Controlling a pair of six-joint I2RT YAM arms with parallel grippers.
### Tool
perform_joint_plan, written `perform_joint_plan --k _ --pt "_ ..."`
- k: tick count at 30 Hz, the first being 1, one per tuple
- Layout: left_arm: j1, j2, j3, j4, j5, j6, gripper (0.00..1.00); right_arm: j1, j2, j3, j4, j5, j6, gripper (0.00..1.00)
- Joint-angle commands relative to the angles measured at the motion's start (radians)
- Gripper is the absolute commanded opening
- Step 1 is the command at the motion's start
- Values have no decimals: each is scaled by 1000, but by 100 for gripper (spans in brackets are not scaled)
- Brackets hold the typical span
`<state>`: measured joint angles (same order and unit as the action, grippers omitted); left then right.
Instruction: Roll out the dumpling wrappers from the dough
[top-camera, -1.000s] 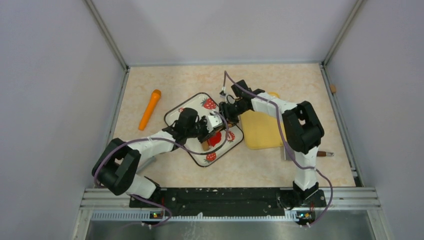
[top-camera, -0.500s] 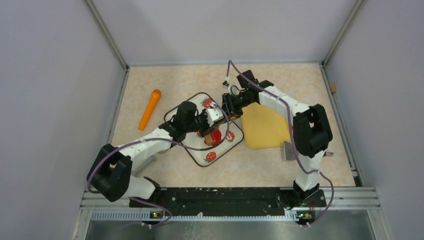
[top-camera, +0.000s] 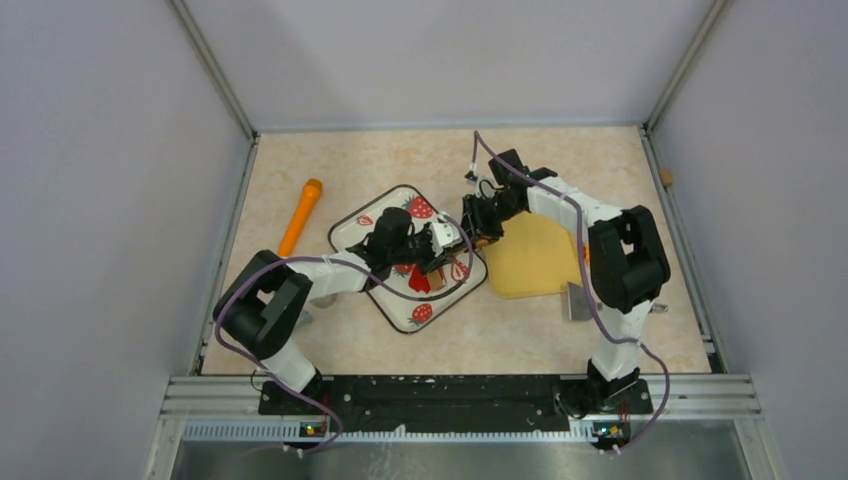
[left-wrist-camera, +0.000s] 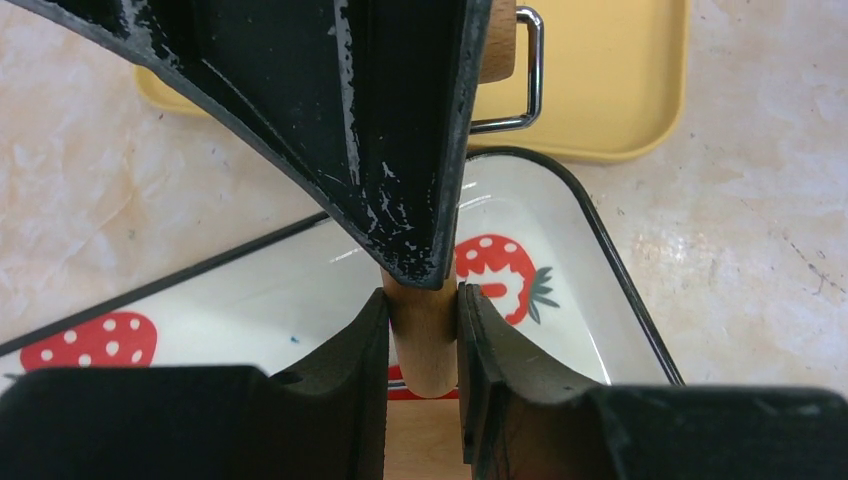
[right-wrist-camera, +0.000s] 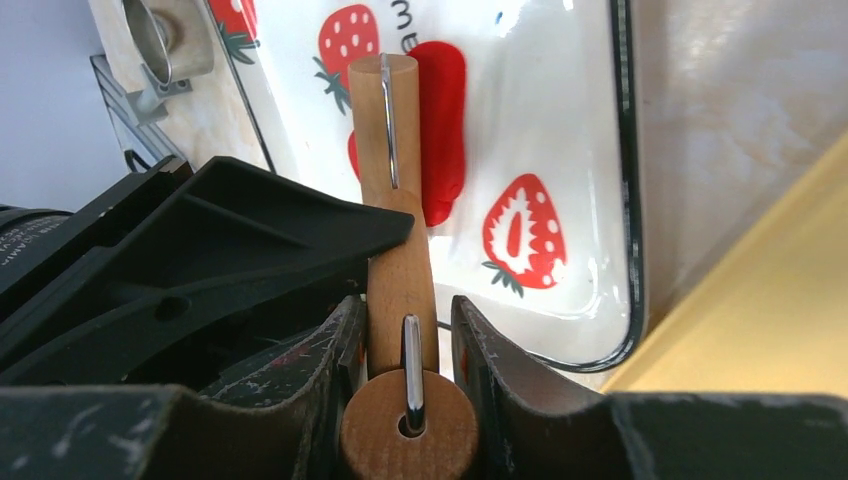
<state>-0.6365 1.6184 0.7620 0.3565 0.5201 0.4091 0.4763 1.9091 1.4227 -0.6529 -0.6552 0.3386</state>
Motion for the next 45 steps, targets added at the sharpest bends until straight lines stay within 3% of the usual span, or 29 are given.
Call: perform_joint_plan --k 1,17,23,28,36,45 --pt "-67 125 -2 122 60 -10 0 12 20 -32 20 92 -50 0" --pt "-107 280 136 207 81 -90 0 -28 40 10 -18 69 -87 0" --pt "-106 111 184 131 94 -138 0 -33 -108 85 49 -97 -58 0" --pt "-106 10 195 32 103 -100 0 -30 -165 82 69 -142 -39 0" --pt "-93 -71 142 -92 -11 -118 0 24 -59 136 88 -151 -23 0" --pt "-70 -56 45 -61 -55 -171 0 61 72 158 90 -89 18 0"
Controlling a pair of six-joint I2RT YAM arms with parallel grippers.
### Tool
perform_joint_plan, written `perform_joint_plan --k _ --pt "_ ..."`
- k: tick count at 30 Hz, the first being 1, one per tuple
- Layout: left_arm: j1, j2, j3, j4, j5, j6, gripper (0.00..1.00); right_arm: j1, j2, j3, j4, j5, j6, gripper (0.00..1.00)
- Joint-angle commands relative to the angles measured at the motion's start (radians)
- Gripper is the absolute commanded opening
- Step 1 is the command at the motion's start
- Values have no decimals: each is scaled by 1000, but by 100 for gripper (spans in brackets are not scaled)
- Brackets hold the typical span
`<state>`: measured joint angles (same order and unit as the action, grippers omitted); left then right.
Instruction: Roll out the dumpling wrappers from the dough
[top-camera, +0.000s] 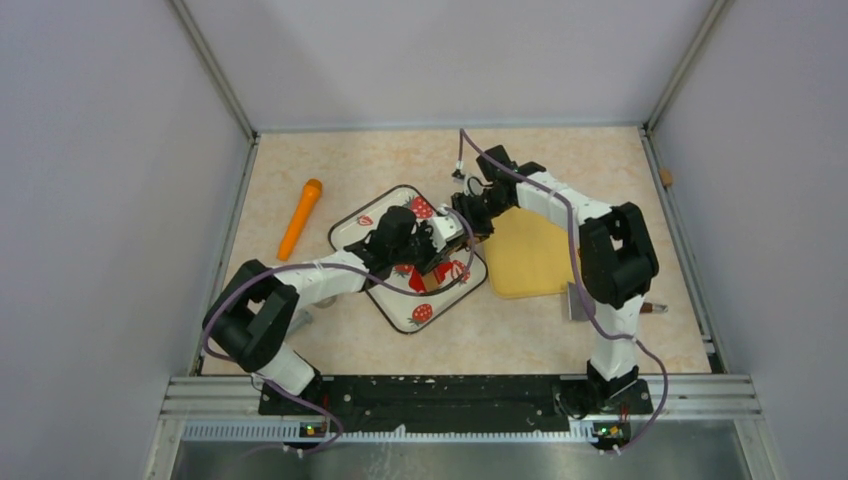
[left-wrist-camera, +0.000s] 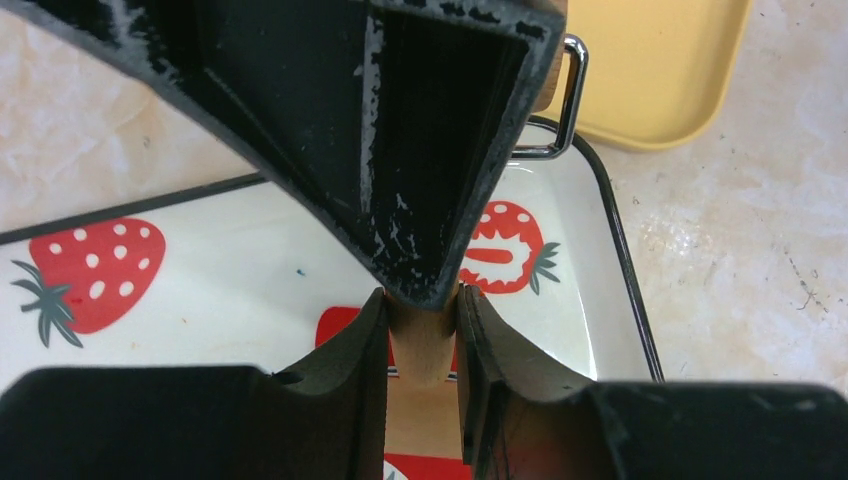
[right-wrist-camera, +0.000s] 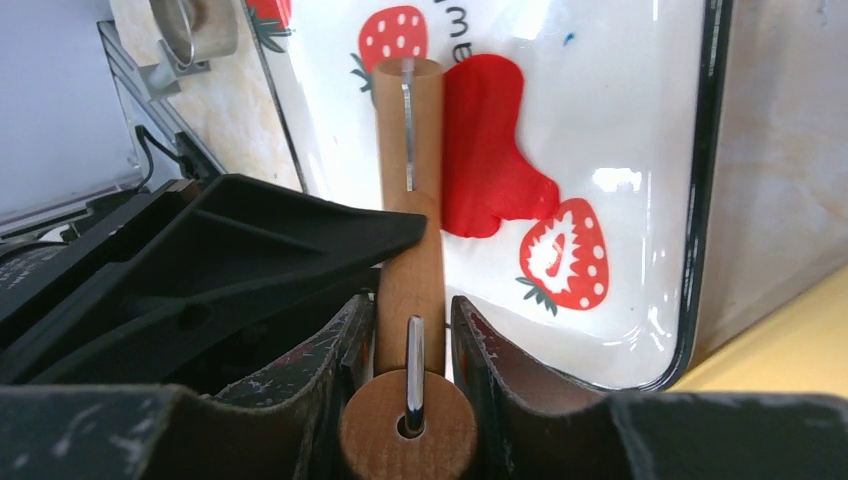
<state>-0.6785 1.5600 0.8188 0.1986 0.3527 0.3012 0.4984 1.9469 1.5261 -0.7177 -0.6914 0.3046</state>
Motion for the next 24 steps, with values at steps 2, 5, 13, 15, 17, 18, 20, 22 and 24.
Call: perform_joint_plan --k 2,5,13,15,17,18,20,22,24 --pt "-25 38 -20 122 119 -74 0 38 57 35 143 -31 53 0" --pt "-19 91 -20 146 129 -75 0 39 92 21 127 -9 47 0" --pt "8 96 -39 130 143 -73 0 58 178 42 113 9 18 0" --pt "13 76 -64 120 141 -74 0 73 193 52 117 8 19 0" --pt "16 59 -83 112 136 -76 0 89 203 59 123 7 14 0" --pt "19 52 -92 109 134 -76 0 96 209 62 127 8 12 0" --pt "21 41 -107 104 130 -74 0 107 219 62 134 14 8 0" --pt "23 33 -117 101 126 -74 0 116 226 65 138 21 0 0" --pt "25 27 -122 95 124 -76 0 121 228 69 141 23 -1 0"
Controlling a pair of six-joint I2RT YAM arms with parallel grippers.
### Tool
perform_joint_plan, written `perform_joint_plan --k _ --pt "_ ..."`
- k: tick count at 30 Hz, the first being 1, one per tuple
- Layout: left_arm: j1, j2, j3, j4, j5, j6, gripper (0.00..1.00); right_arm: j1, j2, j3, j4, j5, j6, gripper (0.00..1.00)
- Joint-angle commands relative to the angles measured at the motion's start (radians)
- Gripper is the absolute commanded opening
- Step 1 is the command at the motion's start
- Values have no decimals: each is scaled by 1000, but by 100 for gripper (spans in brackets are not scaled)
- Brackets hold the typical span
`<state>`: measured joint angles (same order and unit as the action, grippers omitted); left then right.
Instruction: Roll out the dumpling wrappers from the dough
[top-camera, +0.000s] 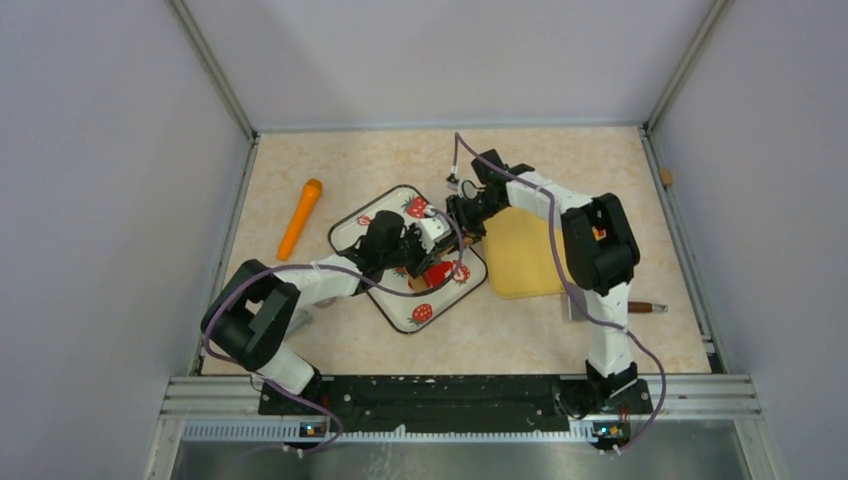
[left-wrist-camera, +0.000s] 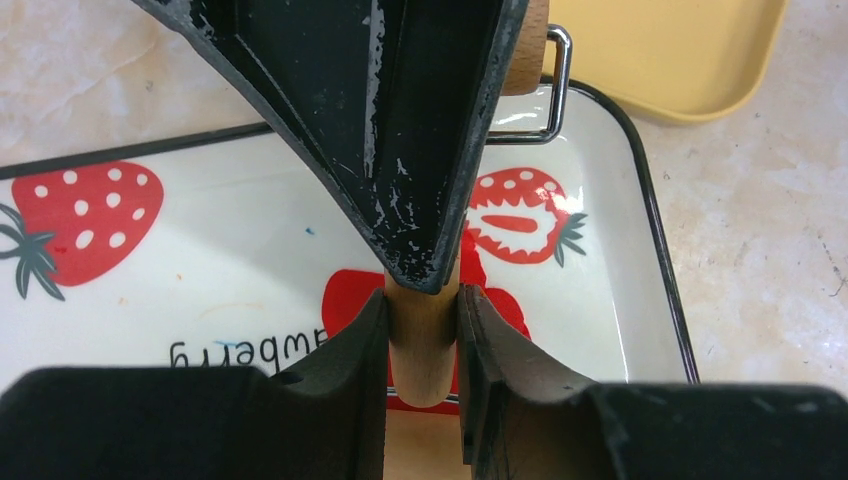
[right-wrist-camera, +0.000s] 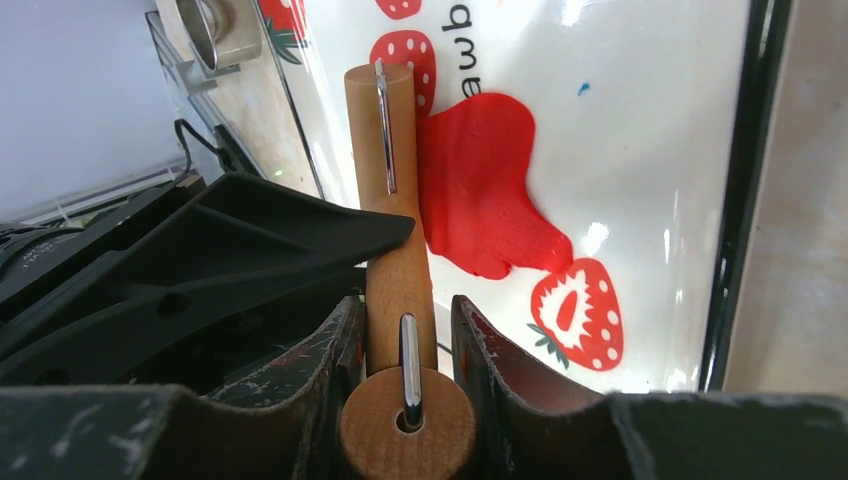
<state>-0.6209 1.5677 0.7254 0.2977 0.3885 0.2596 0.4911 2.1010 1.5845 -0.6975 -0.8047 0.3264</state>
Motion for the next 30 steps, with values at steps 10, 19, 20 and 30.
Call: perform_joint_plan --k 10,19,20,30 --pt "-13 -51 -31 -81 90 -10 0 167 58 23 158 126 -16 0" --pt "-10 -240 55 -210 163 29 0 172 -6 175 142 15 -35 0" --pt "-12 -253 70 -205 172 15 0 168 -24 187 127 8 -56 0" --pt "-70 -135 143 -96 161 -40 0 93 -158 78 46 23 -162 0"
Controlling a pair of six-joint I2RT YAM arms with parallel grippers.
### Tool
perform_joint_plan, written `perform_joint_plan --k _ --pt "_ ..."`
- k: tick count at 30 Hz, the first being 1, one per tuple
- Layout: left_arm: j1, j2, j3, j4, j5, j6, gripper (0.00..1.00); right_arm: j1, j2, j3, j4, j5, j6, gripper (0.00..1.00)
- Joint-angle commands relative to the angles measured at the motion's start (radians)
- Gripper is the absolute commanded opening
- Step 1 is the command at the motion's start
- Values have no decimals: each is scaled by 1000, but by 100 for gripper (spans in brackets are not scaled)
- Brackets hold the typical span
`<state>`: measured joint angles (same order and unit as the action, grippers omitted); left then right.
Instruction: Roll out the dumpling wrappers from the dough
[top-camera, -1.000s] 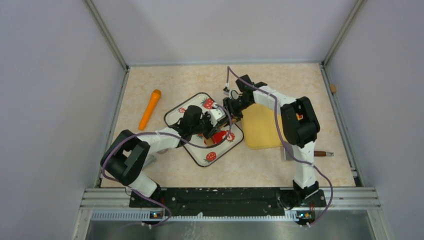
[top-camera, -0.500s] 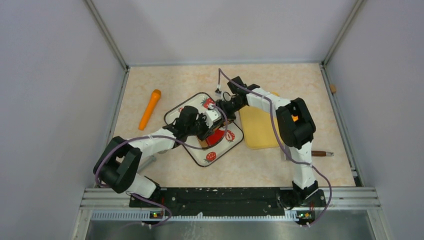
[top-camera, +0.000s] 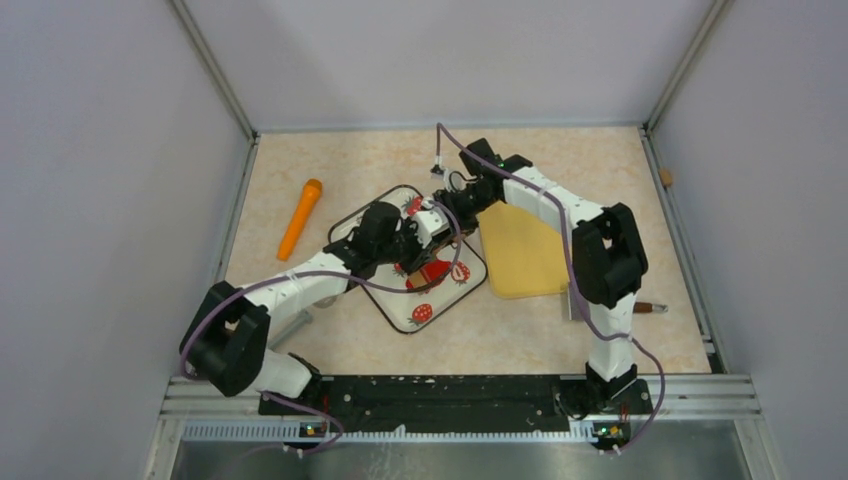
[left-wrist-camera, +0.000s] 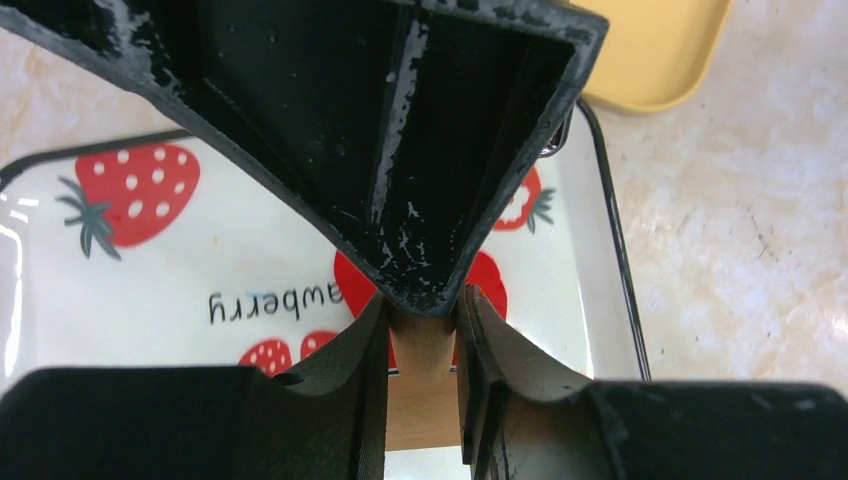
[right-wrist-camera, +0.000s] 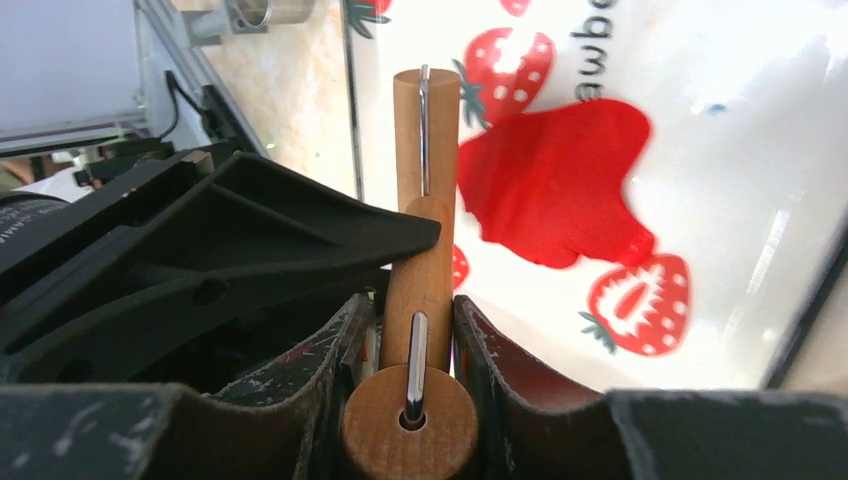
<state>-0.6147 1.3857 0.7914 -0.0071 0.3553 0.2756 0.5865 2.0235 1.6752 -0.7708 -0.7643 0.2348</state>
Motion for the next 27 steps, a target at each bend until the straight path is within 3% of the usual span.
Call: perform_joint_plan --k 1,11,27 --pt "-79 66 82 221 189 -65 0 -13 -83 -22 116 -13 -80 0" --pt "-89 183 71 258 155 -58 0 -29 -20 -99 143 59 -141 0" --pt "-76 131 -29 228 146 -108 0 27 84 -115 154 91 -129 0"
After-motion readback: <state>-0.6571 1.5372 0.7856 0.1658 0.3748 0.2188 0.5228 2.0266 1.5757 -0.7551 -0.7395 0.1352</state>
